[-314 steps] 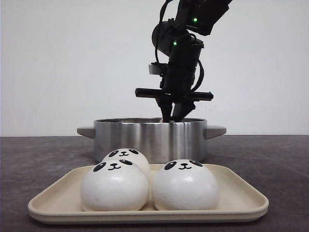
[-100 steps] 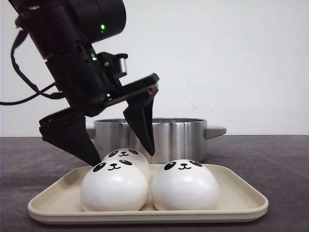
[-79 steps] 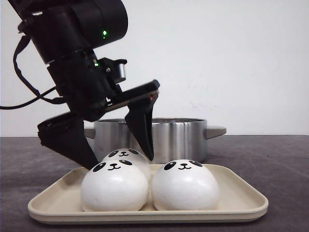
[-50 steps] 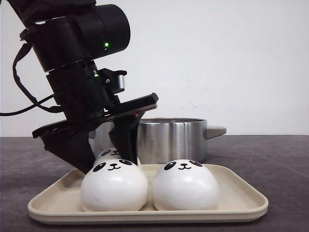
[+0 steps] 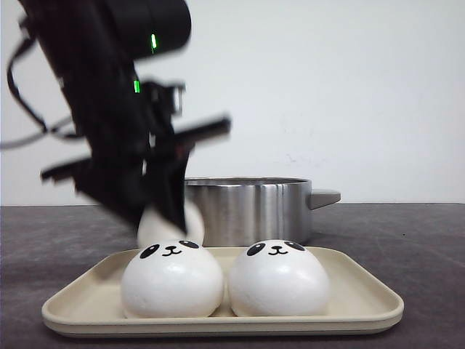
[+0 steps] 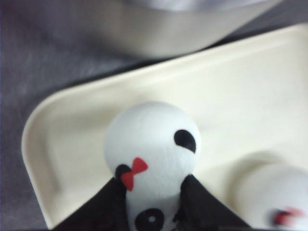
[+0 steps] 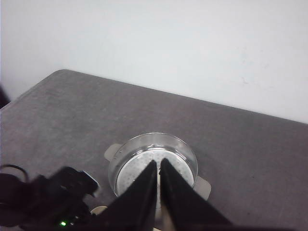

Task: Steam buns
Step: 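Lift the bun with the left gripper, lower it into the steamer, release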

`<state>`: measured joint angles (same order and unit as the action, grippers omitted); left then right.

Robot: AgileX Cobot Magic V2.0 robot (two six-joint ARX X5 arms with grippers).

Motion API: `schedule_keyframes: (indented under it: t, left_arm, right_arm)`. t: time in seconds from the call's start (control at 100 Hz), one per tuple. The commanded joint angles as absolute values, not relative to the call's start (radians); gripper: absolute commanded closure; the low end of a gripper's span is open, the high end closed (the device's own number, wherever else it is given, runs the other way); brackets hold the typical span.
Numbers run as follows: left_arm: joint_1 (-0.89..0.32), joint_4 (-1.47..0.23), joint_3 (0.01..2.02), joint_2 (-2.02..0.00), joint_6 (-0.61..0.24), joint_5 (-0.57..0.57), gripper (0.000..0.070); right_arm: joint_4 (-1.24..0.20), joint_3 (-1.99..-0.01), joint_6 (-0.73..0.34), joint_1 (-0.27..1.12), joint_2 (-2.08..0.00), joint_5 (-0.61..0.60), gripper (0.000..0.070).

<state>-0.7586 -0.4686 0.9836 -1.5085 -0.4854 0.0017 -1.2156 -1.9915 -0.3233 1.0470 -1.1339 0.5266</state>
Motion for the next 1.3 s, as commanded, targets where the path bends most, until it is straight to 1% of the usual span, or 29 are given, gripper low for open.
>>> schedule_keyframes:
  t: [0.0,0.12,0.26,0.34,0.46,0.69,0.98,1.09,1.29]
  left_arm:
    - [-0.775,-0.450,1.024,-1.448,-0.470,-0.001,0.0700]
    - [-0.790,-0.446,1.028,-1.323,-0.460,-0.013,0.0699]
    - [-0.794,-0.406,1.031,-1.203,-0.425,-0.065,0.0699]
    - [-0.786,-0.379,1.046,-1.169,-0.403,-0.097,0.0699]
    - [-0.754,-0.366,1.101,-1.173,-0.363,-0.105,0.0699]
    - [-0.685,-0.369,1.264,-1.336,-0.295,-0.104,0.0699]
    - [-0.609,-0.369,1.451,-1.648,-0.278,-0.091,0.0699]
    - [-0.582,-0.368,1.482,-1.744,-0.281,-0.072,0.0699]
    - [-0.545,-0.342,1.482,-1.880,-0.287,-0.070,0.0697]
  right_arm:
    - [-1.207,-2.011,-0.338,1.059,-1.143,0.529,0.0697]
    - [-1.207,-2.011,-0.331,1.059,-1.143,0.529,0.0697]
    - [-1.207,-2.011,-0.328,1.059,-1.142,0.528,0.0697]
    - [-1.207,-2.011,-0.326,1.059,-1.142,0.527,0.0697]
    - [-1.207,-2.011,-0.325,1.059,-1.143,0.524,0.0697]
    - [-1.206,-2.011,-0.303,1.059,-1.142,0.524,0.0697]
    - [-1.213,-2.011,-0.303,1.059,-1.142,0.524,0.0698]
    - [-1.214,-2.011,-0.307,1.059,-1.142,0.524,0.0697]
    - [-1.241,-2.011,-0.330,1.059,-1.142,0.524,0.0698]
